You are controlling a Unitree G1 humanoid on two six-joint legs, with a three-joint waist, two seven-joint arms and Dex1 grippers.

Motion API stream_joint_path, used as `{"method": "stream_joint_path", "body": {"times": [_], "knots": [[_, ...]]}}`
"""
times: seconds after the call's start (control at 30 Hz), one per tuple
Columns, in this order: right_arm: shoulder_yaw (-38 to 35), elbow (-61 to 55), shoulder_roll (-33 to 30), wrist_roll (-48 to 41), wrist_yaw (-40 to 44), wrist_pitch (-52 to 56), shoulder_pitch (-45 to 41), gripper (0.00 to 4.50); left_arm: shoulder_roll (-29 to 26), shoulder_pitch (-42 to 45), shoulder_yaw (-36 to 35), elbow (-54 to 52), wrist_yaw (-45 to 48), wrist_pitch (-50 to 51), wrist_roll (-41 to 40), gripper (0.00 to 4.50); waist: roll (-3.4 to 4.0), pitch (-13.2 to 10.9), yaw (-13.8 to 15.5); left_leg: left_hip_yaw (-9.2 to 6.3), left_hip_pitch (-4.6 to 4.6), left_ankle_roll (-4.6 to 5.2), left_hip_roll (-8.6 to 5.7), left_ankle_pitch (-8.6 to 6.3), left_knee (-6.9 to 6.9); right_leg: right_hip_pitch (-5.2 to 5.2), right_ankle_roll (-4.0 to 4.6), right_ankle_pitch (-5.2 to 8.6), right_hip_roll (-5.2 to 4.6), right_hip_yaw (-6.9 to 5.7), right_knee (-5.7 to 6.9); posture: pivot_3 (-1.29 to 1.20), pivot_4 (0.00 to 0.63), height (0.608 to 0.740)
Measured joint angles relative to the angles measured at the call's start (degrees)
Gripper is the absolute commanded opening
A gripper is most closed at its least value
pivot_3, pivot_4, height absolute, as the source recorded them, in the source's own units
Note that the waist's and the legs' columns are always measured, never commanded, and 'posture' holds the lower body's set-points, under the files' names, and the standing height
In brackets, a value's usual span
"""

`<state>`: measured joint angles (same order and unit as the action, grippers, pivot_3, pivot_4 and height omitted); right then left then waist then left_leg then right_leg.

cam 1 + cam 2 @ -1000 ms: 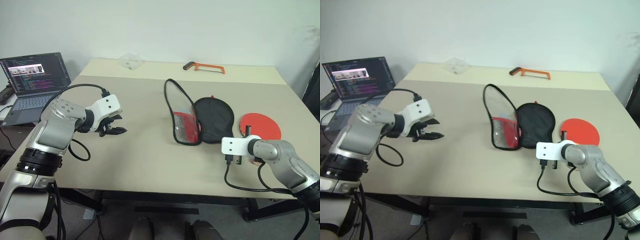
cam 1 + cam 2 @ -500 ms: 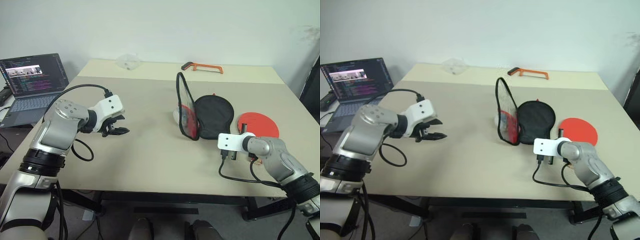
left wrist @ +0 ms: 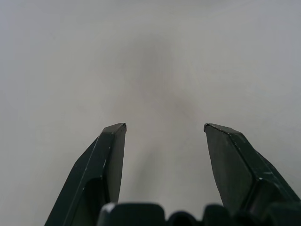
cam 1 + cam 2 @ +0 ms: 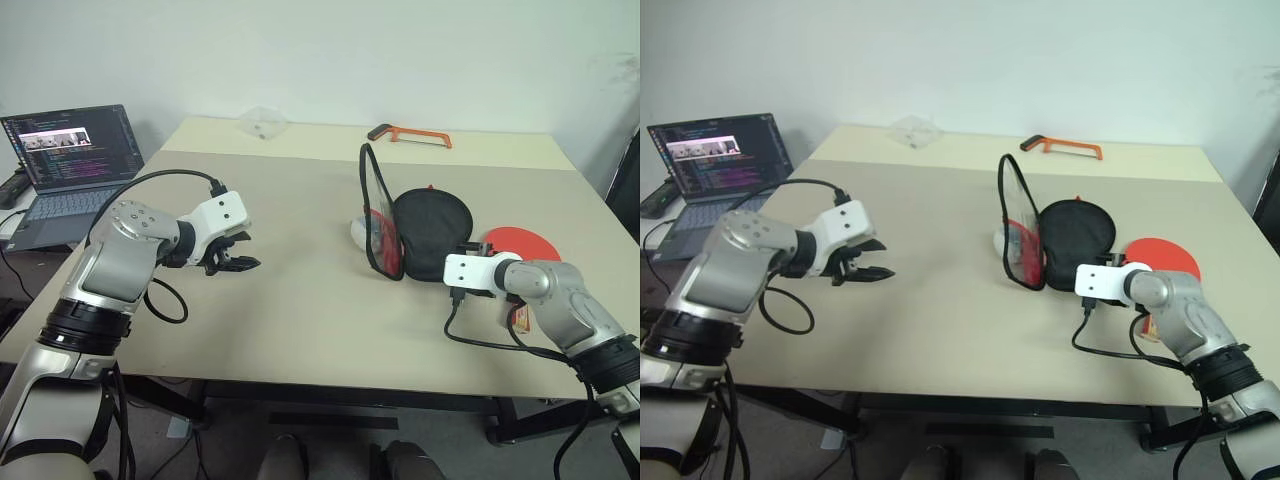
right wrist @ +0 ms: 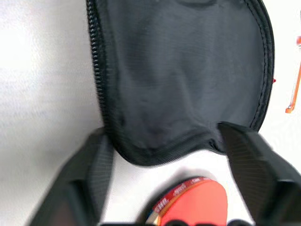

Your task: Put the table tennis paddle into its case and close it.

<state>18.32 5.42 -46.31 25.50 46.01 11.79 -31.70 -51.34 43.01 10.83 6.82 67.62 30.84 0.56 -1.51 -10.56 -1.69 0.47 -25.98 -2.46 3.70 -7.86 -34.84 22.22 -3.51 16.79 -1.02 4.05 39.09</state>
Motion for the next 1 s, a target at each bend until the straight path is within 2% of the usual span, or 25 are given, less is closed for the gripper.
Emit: {"method": "stream_joint_path", "body": {"times": [0.13,0.27,0.37,0.6,0.8,1.0], "knots": [[-6.94,-12.61,-1.11,-8.88,9.16,13.02,2.45,4.46,-1.52,-0.02,-3.33,-0.92,4.34,-1.25,-5.60,2.89,0.01,-0.02,-0.03,-0.01,-0.04,0.00,0.01,0.00,0.03,0.03,0.04,-0.01,0.00,-0.01,0.01,0.00,0.150,0.740],[-16.81,-22.30,-0.37,-14.86,10.44,30.53,1.25,4.46,-3.75,-0.28,-8.09,-3.79,8.87,-1.31,-11.89,2.89,0.01,-0.02,-0.18,-0.02,0.06,-0.01,0.02,0.00,0.02,-0.03,0.04,0.01,0.00,-0.02,0.03,0.00,0.150,0.740],[-21.85,-24.28,5.19,-15.40,3.39,45.62,0.79,4.46,-3.43,-1.40,-8.90,-5.51,10.60,-0.94,-15.33,2.89,-0.05,0.02,-0.16,0.00,0.11,-0.01,0.02,0.00,-0.03,-0.05,0.31,0.16,-0.03,-0.02,0.03,0.00,0.150,0.740],[-27.97,-24.07,21.34,-10.19,-18.60,67.50,1.62,4.46,-1.06,-1.63,-5.69,-5.98,10.51,-0.91,-15.82,2.89,-0.05,0.02,-0.12,0.06,0.02,-0.03,0.00,0.02,-0.06,0.02,0.11,-0.03,-0.04,0.04,0.04,0.00,0.150,0.740],[-33.17,-24.11,27.49,-8.61,-29.88,74.05,0.55,4.46,-1.01,-1.51,-4.74,-5.89,10.48,-1.17,-15.82,2.89,-0.04,0.02,-0.16,0.04,-0.01,-0.02,0.00,0.01,0.13,0.09,0.13,0.00,-0.01,0.02,0.04,0.00,0.150,0.740],[-35.70,-22.77,29.83,-9.32,-34.81,74.90,0.24,4.46,-0.94,-1.73,-4.29,-6.04,9.85,-1.18,-15.84,2.89,-0.04,0.02,-0.20,0.03,0.00,-0.02,0.00,0.01,0.14,0.08,0.09,0.02,-0.01,0.02,0.02,0.00,0.150,0.740]]}}
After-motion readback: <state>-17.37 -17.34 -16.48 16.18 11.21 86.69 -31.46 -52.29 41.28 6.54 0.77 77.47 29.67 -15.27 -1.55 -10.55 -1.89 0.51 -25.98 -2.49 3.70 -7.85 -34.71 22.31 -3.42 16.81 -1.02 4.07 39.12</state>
